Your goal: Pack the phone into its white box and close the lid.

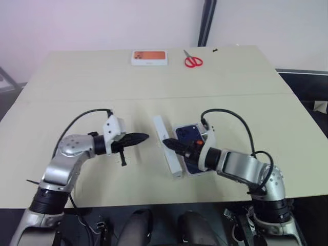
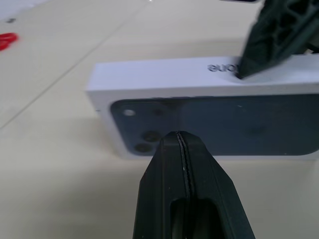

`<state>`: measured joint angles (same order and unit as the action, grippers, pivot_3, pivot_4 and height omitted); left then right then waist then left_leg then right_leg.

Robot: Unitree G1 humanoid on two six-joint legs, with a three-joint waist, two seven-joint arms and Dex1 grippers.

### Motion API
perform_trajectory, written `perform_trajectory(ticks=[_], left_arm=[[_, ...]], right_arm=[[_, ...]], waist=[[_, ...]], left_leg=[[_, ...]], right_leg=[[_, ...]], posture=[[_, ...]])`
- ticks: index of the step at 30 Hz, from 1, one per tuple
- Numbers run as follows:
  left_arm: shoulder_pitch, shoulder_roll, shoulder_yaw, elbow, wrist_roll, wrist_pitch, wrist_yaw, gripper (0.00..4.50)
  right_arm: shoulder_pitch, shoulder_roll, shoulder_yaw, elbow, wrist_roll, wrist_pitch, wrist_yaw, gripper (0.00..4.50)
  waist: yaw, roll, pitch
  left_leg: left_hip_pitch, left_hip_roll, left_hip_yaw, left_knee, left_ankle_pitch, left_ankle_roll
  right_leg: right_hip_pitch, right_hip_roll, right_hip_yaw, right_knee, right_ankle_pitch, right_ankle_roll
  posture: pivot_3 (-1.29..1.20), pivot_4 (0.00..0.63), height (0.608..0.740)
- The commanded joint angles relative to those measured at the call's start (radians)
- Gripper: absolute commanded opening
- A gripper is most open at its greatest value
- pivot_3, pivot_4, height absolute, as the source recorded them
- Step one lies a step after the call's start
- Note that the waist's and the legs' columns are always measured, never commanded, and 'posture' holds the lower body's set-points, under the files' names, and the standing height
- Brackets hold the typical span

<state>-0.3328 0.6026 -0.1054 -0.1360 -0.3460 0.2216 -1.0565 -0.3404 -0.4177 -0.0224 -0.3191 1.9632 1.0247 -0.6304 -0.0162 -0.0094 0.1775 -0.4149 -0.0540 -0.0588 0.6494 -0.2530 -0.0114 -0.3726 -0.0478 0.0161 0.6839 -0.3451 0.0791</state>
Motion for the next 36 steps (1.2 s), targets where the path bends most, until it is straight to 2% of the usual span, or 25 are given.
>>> perform_trajectory(ticks=[1, 3, 5, 11, 14, 17, 21, 25, 27, 36], left_arm=[[-0.051, -0.033, -0.060, 0.013, 0.059, -0.039, 0.010, 0.00], [-0.080, -0.071, -0.098, 0.034, 0.086, -0.042, 0.022, 0.00], [-0.103, -0.114, -0.140, 0.046, 0.114, -0.050, 0.034, 0.00], [-0.133, -0.183, -0.202, 0.065, 0.184, -0.074, 0.071, 0.00], [-0.122, -0.182, -0.179, 0.053, 0.181, -0.063, 0.091, 0.00], [-0.089, -0.141, -0.119, 0.015, 0.152, -0.030, 0.099, 0.00], [-0.017, -0.035, -0.055, -0.053, 0.141, 0.031, 0.095, 0.00], [0.034, 0.039, -0.065, -0.082, 0.169, 0.078, 0.092, 0.00], [0.034, 0.041, -0.091, -0.090, 0.179, 0.107, 0.098, 0.00], [-0.049, -0.079, -0.209, -0.078, 0.199, 0.174, 0.119, 0.00]], right_arm=[[-0.116, -0.162, -0.043, 0.005, 0.009, 0.074, 0.143, 4.47], [-0.188, -0.298, -0.039, 0.046, -0.018, 0.119, 0.196, 4.47], [-0.234, -0.403, -0.030, 0.072, -0.163, 0.159, 0.293, 4.47], [-0.273, -0.553, 0.081, 0.020, -0.629, 0.135, 0.600, 4.47], [-0.273, -0.599, 0.156, -0.024, -0.835, 0.072, 0.762, 3.59], [-0.268, -0.646, 0.224, -0.054, -1.026, -0.002, 0.892, 2.04], [-0.263, -0.704, 0.323, -0.082, -1.287, -0.151, 1.058, 0.12], [-0.246, -0.706, 0.376, -0.107, -1.463, -0.245, 1.163, 0.05], [-0.235, -0.699, 0.398, -0.125, -1.529, -0.278, 1.211, 0.05], [-0.214, -0.623, 0.443, -0.180, -1.696, -0.277, 1.315, 0.05]], waist=[[0.001, 0.001, 0.000], [0.003, 0.002, 0.001], [0.003, 0.001, 0.001], [-0.001, 0.001, 0.001], [0.000, 0.001, 0.001], [0.001, 0.001, 0.001], [0.001, 0.001, 0.001], [0.006, 0.002, 0.001], [0.009, 0.002, 0.001], [0.006, 0.002, 0.001]], left_leg=[[0.000, 0.000, 0.000, 0.000, 0.000, 0.000], [0.000, 0.000, 0.000, -0.001, 0.000, 0.000], [-0.001, 0.000, -0.001, -0.001, 0.000, 0.000], [-0.005, 0.000, 0.000, 0.000, 0.000, 0.001], [-0.005, 0.000, 0.000, 0.000, 0.000, 0.001], [-0.005, 0.000, 0.000, 0.001, 0.000, 0.001], [-0.005, 0.000, 0.000, 0.001, 0.000, 0.000], [-0.005, 0.000, 0.000, 0.000, 0.000, 0.000], [-0.006, 0.000, -0.001, 0.001, 0.000, 0.000], [-0.005, 0.000, -0.001, 0.002, 0.000, 0.000]], right_leg=[[0.000, 0.000, 0.000, 0.000, 0.000, 0.000], [0.000, 0.001, 0.000, 0.000, 0.000, 0.000], [-0.001, 0.001, -0.001, -0.001, 0.000, 0.000], [-0.003, 0.001, 0.000, -0.002, 0.000, 0.000], [-0.004, 0.001, 0.000, -0.001, 0.000, 0.000], [-0.004, 0.001, 0.000, -0.001, 0.000, 0.000], [-0.005, 0.001, 0.000, -0.001, 0.000, 0.000], [-0.005, 0.000, 0.000, -0.001, 0.000, 0.000], [-0.004, 0.000, 0.000, -0.001, 0.000, 0.000], [-0.004, 0.000, -0.001, 0.000, 0.000, 0.000]], posture=[[0.00, 0.150, 0.740], [0.00, 0.150, 0.740], [0.00, 0.150, 0.740], [0.00, 0.150, 0.740], [0.00, 0.150, 0.740], [0.00, 0.150, 0.740], [0.00, 0.150, 0.740], [0.00, 0.150, 0.740], [0.00, 0.150, 0.740], [0.00, 0.150, 0.740]])
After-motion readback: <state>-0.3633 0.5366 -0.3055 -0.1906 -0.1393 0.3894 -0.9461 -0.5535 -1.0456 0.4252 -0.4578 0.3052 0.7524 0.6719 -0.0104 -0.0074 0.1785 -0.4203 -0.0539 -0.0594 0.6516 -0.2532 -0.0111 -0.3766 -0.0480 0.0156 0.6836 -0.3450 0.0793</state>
